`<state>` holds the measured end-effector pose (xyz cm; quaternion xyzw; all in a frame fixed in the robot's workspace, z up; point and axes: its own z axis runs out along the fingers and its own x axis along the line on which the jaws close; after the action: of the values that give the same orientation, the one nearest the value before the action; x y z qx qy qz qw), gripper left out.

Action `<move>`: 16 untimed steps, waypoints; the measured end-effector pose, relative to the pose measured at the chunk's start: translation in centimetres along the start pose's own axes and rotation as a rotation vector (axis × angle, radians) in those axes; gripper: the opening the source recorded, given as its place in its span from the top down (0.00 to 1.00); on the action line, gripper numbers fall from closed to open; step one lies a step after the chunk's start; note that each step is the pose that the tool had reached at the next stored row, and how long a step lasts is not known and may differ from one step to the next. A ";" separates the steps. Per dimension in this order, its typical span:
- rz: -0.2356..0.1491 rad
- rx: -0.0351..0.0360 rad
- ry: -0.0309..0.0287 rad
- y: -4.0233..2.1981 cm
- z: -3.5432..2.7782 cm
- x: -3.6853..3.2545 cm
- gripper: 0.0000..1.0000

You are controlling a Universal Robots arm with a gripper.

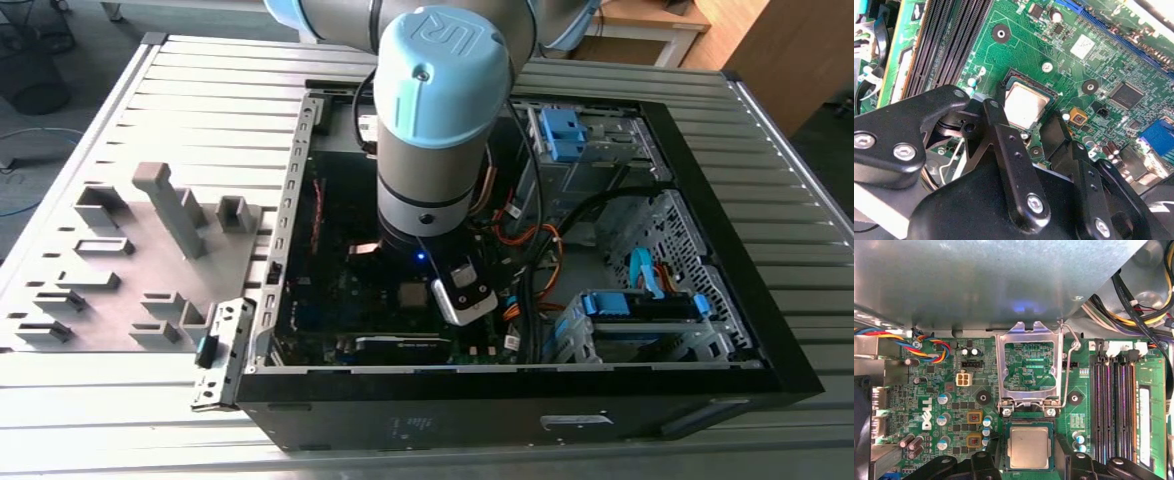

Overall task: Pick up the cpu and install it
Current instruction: 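Place the cpu into insertion slot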

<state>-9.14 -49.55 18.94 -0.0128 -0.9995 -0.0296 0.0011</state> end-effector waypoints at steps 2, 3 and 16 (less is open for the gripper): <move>0.000 -0.0002 -0.0001 0.00 0.02 0.01 0.46; 0.000 -0.0002 -0.0001 0.00 0.02 0.01 0.46; 0.000 -0.0004 -0.0001 0.00 0.07 0.02 0.45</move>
<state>-9.16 -49.55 18.87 -0.0128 -0.9995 -0.0298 0.0011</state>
